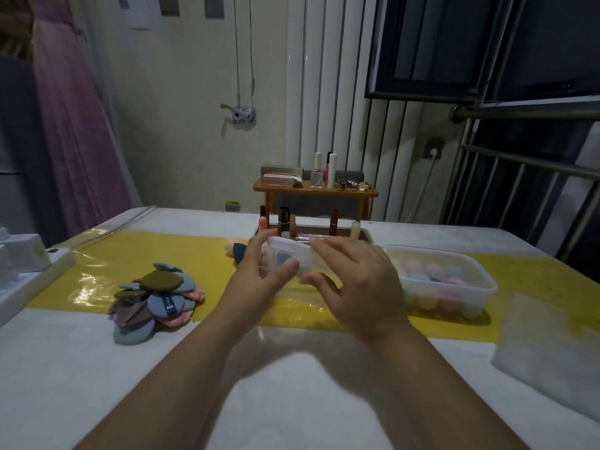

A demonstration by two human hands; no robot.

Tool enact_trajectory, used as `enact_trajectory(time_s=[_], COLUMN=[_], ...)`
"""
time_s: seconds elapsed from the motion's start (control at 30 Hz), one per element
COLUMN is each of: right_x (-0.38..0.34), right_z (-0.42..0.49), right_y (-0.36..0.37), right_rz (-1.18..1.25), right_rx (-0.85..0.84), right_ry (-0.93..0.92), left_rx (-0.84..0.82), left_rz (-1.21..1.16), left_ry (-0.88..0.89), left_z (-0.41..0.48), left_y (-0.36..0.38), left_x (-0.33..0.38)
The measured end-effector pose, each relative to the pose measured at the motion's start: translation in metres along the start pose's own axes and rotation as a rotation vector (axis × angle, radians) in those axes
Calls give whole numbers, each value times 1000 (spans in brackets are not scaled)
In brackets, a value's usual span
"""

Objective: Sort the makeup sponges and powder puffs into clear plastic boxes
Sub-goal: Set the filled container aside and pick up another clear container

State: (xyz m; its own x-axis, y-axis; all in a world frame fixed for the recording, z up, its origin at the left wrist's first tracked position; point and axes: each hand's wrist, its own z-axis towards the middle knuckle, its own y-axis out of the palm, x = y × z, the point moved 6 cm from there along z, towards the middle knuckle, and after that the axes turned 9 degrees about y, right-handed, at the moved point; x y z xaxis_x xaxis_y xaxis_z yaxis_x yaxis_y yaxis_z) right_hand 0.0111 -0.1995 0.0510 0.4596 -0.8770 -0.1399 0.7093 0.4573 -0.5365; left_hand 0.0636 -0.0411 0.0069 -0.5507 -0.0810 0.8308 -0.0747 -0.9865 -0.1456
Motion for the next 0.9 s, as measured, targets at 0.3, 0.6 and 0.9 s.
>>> enact_trajectory(time_s=[0.3,0.6,0.9], right_x=[-12,9,69], right_z=[-5,0,-8], right_y=[-5,-10,-20], right_rz=[-133,-19,141], right_rx=[197,84,-207], right_ry=[-144,25,283], left_rx=[-75,-106,-247], left_rz=[-71,-109,-292], left_ry=[-34,-77,-250], left_z=[-1,-5,-8], left_y=[13,15,10], left_x=[-2,-8,-33])
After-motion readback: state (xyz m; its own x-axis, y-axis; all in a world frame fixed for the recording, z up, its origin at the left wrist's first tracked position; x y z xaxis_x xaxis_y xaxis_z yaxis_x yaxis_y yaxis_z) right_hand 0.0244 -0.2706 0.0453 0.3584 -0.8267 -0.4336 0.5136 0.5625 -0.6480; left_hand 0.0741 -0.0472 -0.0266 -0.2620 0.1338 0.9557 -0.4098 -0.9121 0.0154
